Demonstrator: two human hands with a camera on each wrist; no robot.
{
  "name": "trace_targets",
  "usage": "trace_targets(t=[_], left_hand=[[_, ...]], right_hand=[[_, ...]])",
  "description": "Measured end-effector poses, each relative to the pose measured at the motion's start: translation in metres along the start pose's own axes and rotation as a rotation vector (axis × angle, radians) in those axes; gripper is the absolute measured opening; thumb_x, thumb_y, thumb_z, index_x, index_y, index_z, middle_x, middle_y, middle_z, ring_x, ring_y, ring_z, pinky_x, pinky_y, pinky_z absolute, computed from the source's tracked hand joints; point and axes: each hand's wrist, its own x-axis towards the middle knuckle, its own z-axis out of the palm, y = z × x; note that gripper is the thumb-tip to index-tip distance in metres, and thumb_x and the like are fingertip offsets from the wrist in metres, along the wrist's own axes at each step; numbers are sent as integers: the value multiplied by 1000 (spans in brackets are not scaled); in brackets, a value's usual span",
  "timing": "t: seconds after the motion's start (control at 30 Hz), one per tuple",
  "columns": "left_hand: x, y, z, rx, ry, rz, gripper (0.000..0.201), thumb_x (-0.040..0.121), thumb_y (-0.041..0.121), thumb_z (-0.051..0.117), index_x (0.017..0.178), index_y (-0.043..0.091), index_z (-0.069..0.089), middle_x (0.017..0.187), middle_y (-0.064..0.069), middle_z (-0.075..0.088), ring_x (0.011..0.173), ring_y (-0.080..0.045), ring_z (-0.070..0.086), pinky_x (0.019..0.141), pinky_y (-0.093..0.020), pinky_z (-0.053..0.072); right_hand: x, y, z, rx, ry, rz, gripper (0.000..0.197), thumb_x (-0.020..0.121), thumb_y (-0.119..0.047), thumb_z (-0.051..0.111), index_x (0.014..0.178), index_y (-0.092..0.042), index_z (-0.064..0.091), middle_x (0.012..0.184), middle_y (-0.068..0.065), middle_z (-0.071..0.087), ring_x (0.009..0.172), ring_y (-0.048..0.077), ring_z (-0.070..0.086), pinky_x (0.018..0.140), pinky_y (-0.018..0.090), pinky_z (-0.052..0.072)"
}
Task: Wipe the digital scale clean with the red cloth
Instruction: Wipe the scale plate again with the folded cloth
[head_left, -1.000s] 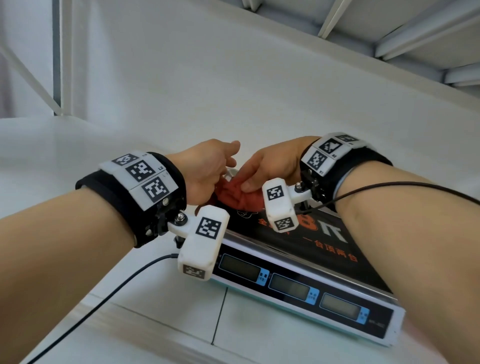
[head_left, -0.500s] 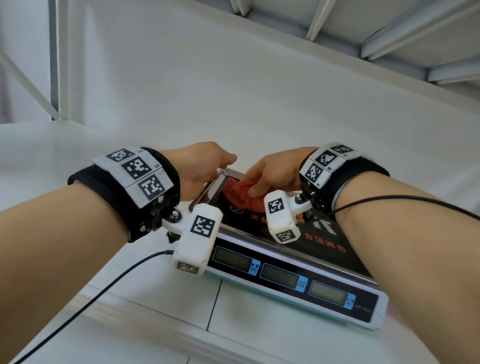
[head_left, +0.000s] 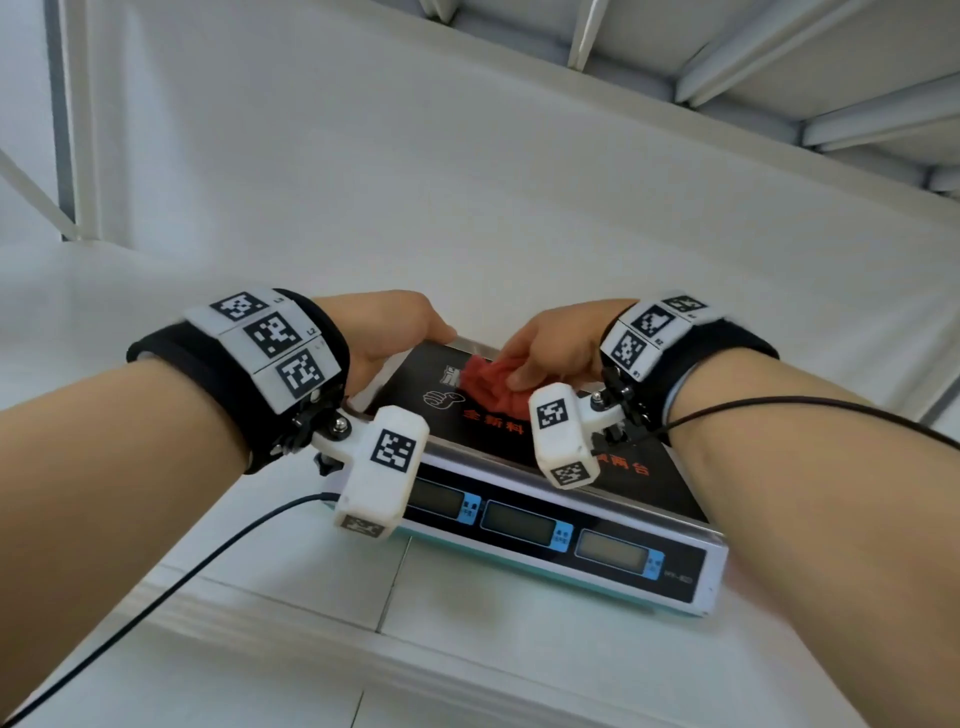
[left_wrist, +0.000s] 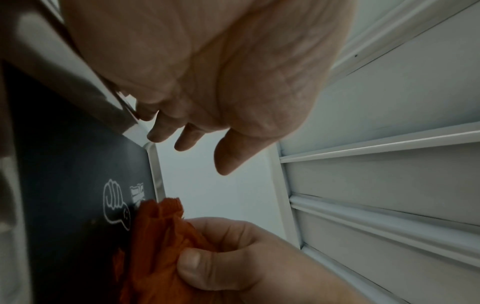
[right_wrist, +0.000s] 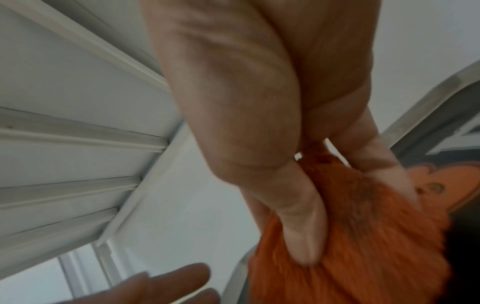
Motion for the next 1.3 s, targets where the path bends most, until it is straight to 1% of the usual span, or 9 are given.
trace_targets(t=[0.1,0.23,0.4,0.6,0.77,0.9,1.0,1.1,1.3], left_hand=[[3,1,5,19,-31,31,22,98,17,47,105,0,59,107,-10,65,96,-21,60,92,-36,48],[-3,5,16,6,-44,45,13,95,13,48,88,5,55,77,-12,64,62,-25,61,62,-32,52],[-8,12,33,13,-25,89,5,93,11,56,95,6,55,87,-17,66,80,-33,65,86,-47,54],[-2,11,55,123,12,160,56,69,38,67,115,7,63,119,-13,66,111,-32,61,101,-48,45],[-2,11,65,79,-24,175,47,82,35,67,120,6,61,127,-13,62,121,-31,55,106,-47,40],[2,14,69,66,-47,167,60,73,38,69,123,6,58,132,-15,59,125,-34,52,106,-51,39],[4,15,75,50,-53,173,57,75,35,68,122,5,59,131,-16,60,123,-34,54,105,-52,40],[2,17,81,28,-60,182,35,87,27,65,112,4,64,111,-17,69,100,-33,66,95,-50,51],[-1,17,84,24,-124,176,31,90,26,62,111,3,63,105,-15,71,93,-30,67,92,-45,53]], right_hand=[[-12,2,-5,110,-100,-39,25,95,-6,58,117,-14,67,112,9,70,98,24,65,98,45,49],[-7,34,-15,12,182,77,23,93,-11,60,113,-10,69,112,12,72,104,30,68,95,48,53],[-11,56,-4,-100,181,167,25,92,-19,64,115,-9,68,107,11,74,100,30,71,92,47,56],[-39,40,-1,195,-70,-21,22,95,-7,58,110,-18,70,110,8,71,96,21,65,90,38,53],[-33,76,-12,-24,294,161,24,93,-15,63,116,-12,70,108,9,73,98,25,70,90,43,57],[-33,86,-4,-168,209,208,26,94,-21,61,116,-9,68,110,11,73,103,29,70,93,44,55],[-39,74,0,54,98,130,20,93,-14,62,110,-19,71,110,9,74,109,32,68,96,51,53],[-52,64,0,123,-16,53,24,93,-10,61,111,-22,70,118,12,70,115,33,63,102,50,49],[-48,92,-9,124,305,189,26,88,-4,65,112,-13,71,104,9,74,94,27,72,83,43,60]])
